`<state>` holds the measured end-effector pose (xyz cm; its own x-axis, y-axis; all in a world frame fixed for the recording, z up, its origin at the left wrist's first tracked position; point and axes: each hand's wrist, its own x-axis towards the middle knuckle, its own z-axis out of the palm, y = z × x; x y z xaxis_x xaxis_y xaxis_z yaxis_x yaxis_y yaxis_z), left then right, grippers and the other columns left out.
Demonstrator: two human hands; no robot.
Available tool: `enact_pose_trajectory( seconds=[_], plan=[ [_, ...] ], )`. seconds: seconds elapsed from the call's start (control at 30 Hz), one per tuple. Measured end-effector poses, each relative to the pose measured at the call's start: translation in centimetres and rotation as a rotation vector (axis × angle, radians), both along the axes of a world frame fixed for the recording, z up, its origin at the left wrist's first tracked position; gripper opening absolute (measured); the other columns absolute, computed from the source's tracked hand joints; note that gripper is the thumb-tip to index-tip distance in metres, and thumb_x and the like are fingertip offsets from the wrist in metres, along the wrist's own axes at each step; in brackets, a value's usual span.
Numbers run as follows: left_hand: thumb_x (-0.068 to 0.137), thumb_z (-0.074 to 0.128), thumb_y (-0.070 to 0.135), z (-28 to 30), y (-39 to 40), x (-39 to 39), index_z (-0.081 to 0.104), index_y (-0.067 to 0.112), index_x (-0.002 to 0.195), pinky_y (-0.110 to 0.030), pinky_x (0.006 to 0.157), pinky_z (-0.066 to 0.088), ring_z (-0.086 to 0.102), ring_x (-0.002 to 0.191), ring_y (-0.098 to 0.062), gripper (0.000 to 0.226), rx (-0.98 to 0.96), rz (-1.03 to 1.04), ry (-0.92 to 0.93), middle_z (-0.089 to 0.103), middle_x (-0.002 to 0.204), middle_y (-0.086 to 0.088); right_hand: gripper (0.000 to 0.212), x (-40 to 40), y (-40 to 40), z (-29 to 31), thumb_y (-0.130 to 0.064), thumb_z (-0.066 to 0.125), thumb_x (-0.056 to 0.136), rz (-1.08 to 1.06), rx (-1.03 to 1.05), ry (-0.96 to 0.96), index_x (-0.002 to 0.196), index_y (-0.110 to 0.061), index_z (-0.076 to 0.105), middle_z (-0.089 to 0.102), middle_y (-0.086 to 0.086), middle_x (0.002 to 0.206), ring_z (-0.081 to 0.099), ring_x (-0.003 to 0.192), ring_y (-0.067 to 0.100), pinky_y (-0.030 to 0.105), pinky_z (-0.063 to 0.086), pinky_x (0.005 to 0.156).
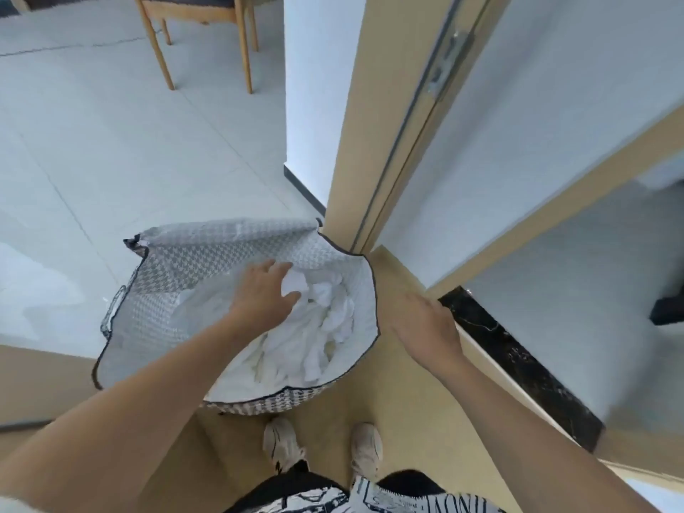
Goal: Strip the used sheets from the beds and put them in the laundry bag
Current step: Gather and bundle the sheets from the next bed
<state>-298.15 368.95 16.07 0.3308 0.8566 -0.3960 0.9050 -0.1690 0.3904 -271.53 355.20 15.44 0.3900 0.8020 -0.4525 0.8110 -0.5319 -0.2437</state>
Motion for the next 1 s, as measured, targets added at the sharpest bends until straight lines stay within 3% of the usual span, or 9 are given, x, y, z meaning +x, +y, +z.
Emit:
enact_pose_trajectory(
  seconds=[0.1, 0.23, 0.37, 0.67, 1.0],
  plan=[
    [0.098, 0.060, 0.049, 2.7, -1.2, 6.2, 0.036, 0.027, 0.157, -0.046, 0.123, 0.024, 0.026, 0.150, -0.032, 0.067, 0.100, -0.234, 0.007, 0.031, 0.164, -0.009, 0.053, 3.4, -4.4, 3.8, -0.033, 0.067, 0.090, -0.158, 0.122, -0.016, 0.139, -0.016, 0.055, 0.061, 0.014, 0.126, 0.055, 0.118, 0.039, 0.041, 0.045, 0.092],
    [0.096, 0.063, 0.046, 7.3, -5.4, 16.7, 0.041, 0.025, 0.154, -0.047, 0.119, 0.032, 0.033, 0.146, -0.034, 0.065, 0.199, -0.468, -0.027, 0.039, 0.159, -0.009, 0.069, 10.2, -13.3, 6.5, -0.041, 0.067, 0.095, -0.360, 0.270, -0.017, 0.156, -0.022, 0.041, 0.050, 0.007, 0.149, 0.043, 0.137, 0.032, 0.039, 0.036, 0.111],
    [0.098, 0.059, 0.048, 10.8, -14.1, 29.6, 0.032, 0.027, 0.159, -0.047, 0.121, 0.028, 0.026, 0.150, -0.033, 0.070, 0.275, -0.700, -0.075, 0.032, 0.164, -0.007, 0.074, 17.5, -26.0, 8.2, -0.045, 0.064, 0.097, -0.577, 0.356, -0.027, 0.161, -0.028, 0.031, 0.044, 0.000, 0.155, 0.039, 0.142, 0.027, 0.041, 0.041, 0.112],
    [0.100, 0.058, 0.046, 14.9, -46.6, 57.6, 0.028, 0.027, 0.161, -0.035, 0.122, 0.022, 0.021, 0.151, -0.024, 0.070, 0.248, -1.366, -0.248, 0.027, 0.165, -0.002, 0.079, 29.1, -60.6, 11.5, -0.049, 0.064, 0.096, -1.144, 0.394, -0.185, 0.162, -0.028, 0.027, 0.041, 0.005, 0.159, 0.040, 0.140, 0.033, 0.037, 0.037, 0.115],
    [0.098, 0.060, 0.047, 15.0, -83.1, 73.0, 0.034, 0.029, 0.156, -0.033, 0.116, 0.031, 0.027, 0.147, -0.021, 0.067, 0.177, -2.102, -0.310, 0.033, 0.160, 0.004, 0.081, 27.3, -89.5, 10.9, -0.051, 0.062, 0.096, -1.863, 0.358, -0.234, 0.163, -0.032, 0.022, 0.036, 0.002, 0.162, 0.035, 0.146, 0.028, 0.034, 0.037, 0.114]
  ],
)
